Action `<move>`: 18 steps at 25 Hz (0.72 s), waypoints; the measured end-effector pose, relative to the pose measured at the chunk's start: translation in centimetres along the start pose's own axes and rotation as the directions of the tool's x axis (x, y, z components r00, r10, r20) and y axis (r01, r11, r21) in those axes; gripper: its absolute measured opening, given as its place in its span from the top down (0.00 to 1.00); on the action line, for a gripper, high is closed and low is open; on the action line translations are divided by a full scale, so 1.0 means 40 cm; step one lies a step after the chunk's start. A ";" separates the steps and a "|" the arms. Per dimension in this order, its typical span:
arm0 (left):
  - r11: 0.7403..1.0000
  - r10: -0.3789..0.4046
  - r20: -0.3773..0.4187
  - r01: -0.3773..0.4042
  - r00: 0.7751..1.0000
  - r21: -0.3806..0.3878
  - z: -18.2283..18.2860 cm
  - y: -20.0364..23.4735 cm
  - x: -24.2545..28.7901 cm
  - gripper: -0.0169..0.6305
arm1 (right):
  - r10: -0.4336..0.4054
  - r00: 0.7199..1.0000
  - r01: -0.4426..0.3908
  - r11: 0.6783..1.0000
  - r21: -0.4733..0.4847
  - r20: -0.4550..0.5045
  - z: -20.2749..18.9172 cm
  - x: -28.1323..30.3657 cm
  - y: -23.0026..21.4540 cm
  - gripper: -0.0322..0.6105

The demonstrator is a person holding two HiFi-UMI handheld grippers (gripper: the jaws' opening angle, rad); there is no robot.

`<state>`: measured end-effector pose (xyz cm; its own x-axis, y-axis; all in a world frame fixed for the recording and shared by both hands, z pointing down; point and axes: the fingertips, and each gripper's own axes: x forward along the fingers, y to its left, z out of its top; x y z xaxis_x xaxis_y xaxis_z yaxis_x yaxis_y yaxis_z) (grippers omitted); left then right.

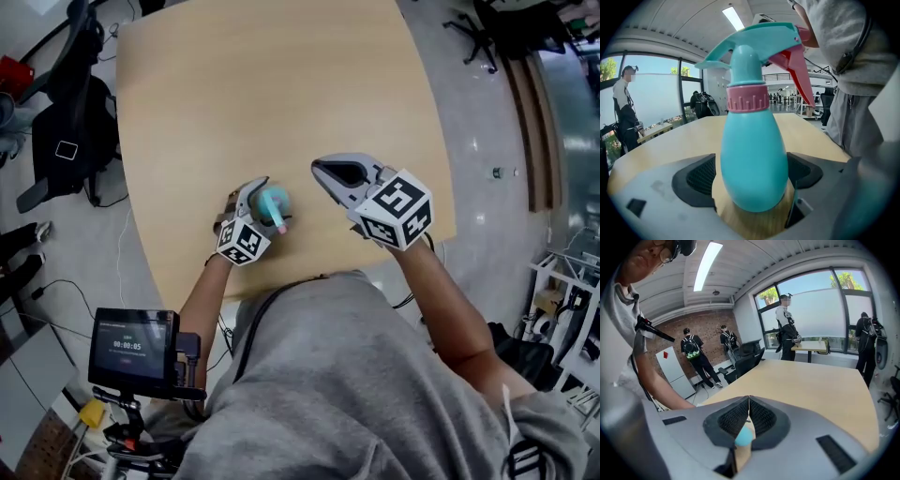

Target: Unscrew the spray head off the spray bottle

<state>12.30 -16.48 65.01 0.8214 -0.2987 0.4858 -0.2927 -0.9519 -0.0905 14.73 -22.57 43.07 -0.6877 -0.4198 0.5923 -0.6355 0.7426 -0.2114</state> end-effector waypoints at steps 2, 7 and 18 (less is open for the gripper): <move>1.000 -0.003 -0.005 0.003 1.000 -0.005 0.009 -0.009 0.006 0.29 | -0.005 1.000 0.005 1.000 -0.004 0.004 0.005 -0.018 0.005 0.94; 0.997 0.040 0.018 -0.039 0.999 -0.073 -0.009 0.009 0.025 0.34 | 0.011 1.000 -0.012 1.000 -0.023 -0.015 0.003 0.020 0.013 0.94; 0.993 0.068 -0.035 -0.071 0.997 -0.098 -0.007 0.045 -0.001 0.36 | 0.019 1.000 -0.019 1.000 -0.024 -0.007 -0.002 0.024 0.046 0.94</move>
<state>11.60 -18.15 65.07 0.7822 -0.3601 0.5085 -0.3968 -0.9171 -0.0391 12.93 -21.56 43.30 -0.6972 -0.4019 0.5936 -0.6136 0.7627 -0.2043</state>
